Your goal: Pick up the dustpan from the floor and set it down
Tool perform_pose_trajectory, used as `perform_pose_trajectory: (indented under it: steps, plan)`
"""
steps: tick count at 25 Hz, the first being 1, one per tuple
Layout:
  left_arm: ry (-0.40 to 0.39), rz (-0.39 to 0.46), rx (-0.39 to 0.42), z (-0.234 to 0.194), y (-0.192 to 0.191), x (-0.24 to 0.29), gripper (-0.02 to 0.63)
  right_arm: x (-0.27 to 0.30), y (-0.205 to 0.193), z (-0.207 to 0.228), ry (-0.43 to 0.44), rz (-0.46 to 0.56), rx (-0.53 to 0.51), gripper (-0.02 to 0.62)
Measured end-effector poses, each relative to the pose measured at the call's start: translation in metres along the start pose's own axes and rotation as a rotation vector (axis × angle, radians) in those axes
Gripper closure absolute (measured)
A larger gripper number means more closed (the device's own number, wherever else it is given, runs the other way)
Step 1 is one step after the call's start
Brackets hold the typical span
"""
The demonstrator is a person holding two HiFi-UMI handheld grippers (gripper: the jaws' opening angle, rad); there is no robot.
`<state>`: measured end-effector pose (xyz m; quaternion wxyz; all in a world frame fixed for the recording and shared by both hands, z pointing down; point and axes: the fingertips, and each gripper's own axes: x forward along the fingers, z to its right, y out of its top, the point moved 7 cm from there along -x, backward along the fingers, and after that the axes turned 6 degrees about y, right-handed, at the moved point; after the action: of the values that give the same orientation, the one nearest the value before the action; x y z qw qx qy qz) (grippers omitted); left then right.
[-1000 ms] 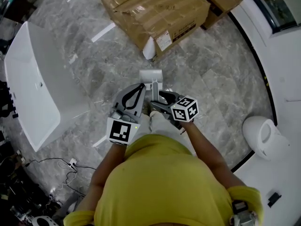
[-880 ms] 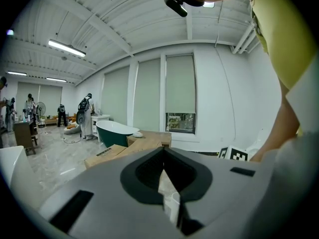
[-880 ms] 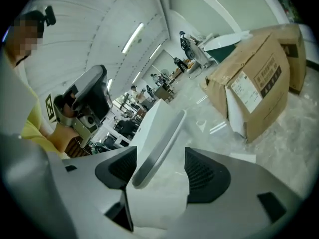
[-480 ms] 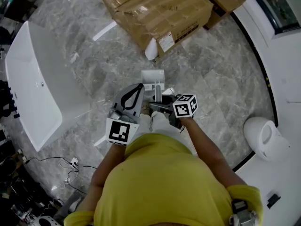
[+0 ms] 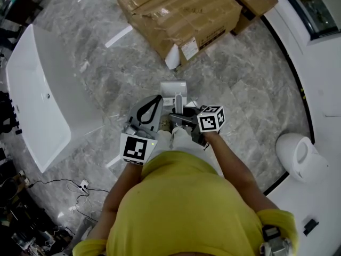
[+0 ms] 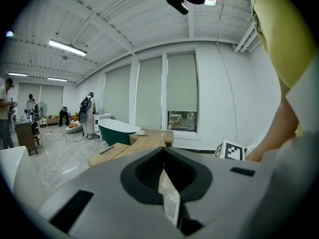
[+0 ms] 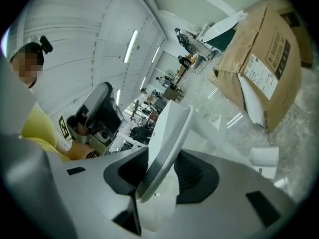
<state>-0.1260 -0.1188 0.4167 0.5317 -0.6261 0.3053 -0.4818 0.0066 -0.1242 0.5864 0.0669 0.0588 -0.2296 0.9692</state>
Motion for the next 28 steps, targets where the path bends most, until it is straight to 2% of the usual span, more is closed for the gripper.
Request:
perform_pose_trajectory:
  steps: [11,28]
  plan:
    - [-0.035,0.018,0.003,0.006,0.001,-0.008,0.603,-0.005,0.018,-0.071,0.070,0.036,-0.028,0.413]
    - [-0.080,0.070,-0.004,0.017,0.013,-0.016,0.603,-0.029,0.039,-0.137,0.078,0.139,-0.124,0.407]
